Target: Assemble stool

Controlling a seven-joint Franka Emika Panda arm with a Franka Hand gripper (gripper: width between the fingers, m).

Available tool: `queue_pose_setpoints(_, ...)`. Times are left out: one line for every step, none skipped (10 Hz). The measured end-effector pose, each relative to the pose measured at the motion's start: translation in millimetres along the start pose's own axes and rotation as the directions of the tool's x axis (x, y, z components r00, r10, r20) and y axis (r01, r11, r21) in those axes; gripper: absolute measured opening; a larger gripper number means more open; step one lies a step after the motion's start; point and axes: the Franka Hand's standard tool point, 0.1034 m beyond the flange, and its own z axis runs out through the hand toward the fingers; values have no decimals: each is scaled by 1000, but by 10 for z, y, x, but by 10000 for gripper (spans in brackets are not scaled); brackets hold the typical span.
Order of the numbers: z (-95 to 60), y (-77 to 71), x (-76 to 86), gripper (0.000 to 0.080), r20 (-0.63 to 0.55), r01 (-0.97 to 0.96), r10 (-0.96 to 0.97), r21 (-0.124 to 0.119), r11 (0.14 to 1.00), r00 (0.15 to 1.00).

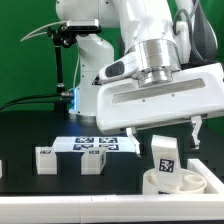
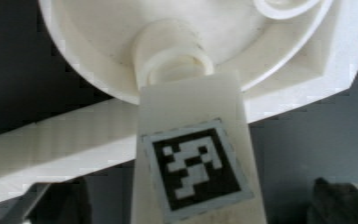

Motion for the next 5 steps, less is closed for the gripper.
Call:
queue_pose_setpoints(0,0,0,644,0,0,0,0,1000,1000)
queue_pose_setpoints(0,0,-1,648,0,0,0,0,1000,1000)
queue_pose_setpoints(0,0,-1,648,0,0,0,0,1000,1000)
queue_pose_setpoints(-1,-5,-1,649,8,0,0,0,1000,1000)
queue_pose_setpoints(-72,-43,30,649,62,0,0,4,1000,998)
